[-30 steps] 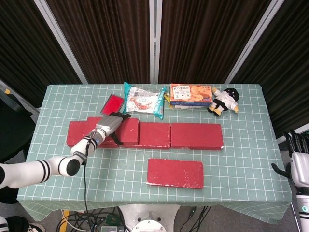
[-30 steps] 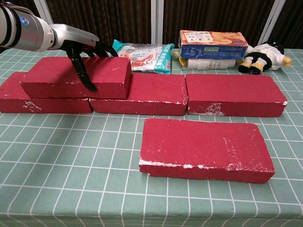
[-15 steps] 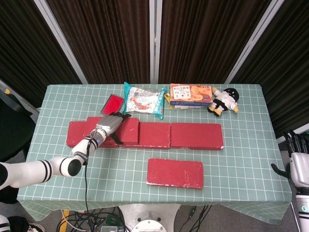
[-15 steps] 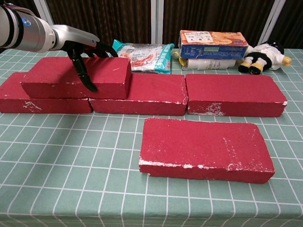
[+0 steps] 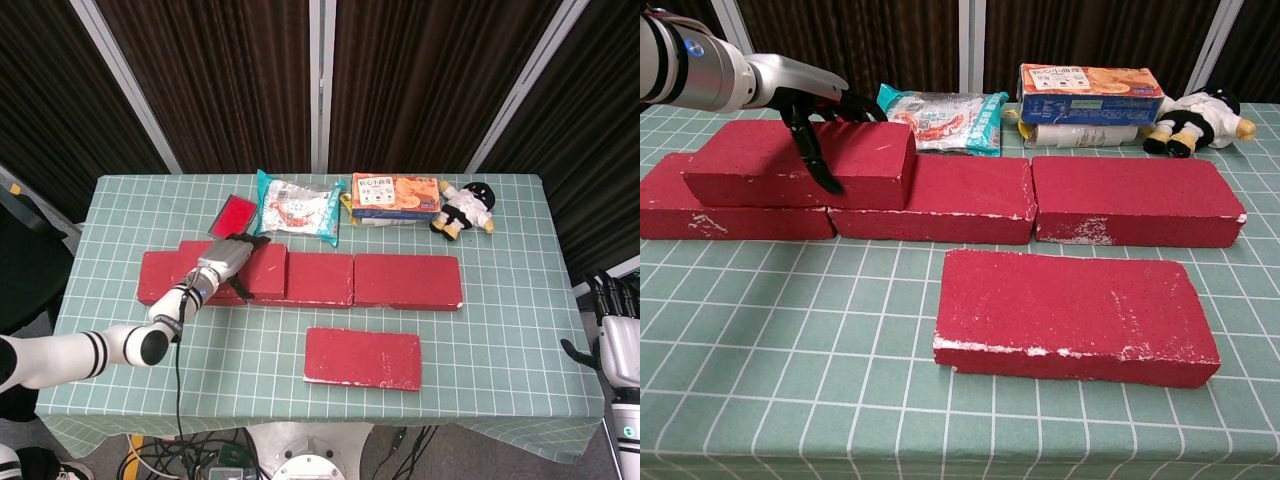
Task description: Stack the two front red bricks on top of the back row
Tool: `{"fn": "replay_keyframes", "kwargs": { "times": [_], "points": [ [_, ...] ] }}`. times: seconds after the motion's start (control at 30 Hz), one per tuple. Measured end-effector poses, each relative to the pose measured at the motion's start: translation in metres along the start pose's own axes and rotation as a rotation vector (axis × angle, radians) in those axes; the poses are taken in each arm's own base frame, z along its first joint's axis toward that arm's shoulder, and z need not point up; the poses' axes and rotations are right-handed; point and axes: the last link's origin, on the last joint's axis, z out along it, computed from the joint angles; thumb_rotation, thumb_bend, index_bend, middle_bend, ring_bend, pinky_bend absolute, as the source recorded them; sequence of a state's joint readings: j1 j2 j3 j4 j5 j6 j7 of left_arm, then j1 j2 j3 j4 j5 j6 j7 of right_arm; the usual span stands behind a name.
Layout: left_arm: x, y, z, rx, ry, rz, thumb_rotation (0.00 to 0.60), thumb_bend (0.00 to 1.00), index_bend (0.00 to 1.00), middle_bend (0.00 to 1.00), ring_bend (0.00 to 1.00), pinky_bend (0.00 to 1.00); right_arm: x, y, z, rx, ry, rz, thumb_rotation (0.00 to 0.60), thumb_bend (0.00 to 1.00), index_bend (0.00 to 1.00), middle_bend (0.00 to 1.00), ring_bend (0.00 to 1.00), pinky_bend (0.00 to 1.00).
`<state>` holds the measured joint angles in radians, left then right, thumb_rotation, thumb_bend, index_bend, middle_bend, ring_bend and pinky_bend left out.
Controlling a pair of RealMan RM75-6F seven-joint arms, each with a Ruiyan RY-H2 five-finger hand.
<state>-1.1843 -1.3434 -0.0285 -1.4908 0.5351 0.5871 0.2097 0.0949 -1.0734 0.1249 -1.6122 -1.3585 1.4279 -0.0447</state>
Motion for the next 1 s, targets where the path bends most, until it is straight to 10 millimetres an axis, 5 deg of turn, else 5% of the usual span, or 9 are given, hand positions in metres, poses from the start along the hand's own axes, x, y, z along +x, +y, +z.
{"fn": "replay_keyframes", "kwargs": {
  "times": [1.0],
  "points": [
    [0.0026, -0.0025, -0.0007, 0.042, -0.011, 0.017, 0.6, 0.04, 0.02, 0.0, 0.0, 0.0, -0.0002, 0.0032, 0.0006, -0.01, -0.003, 0.002, 0.6, 0.1, 0.0, 0.0, 0.0, 0.0]
  ]
}}
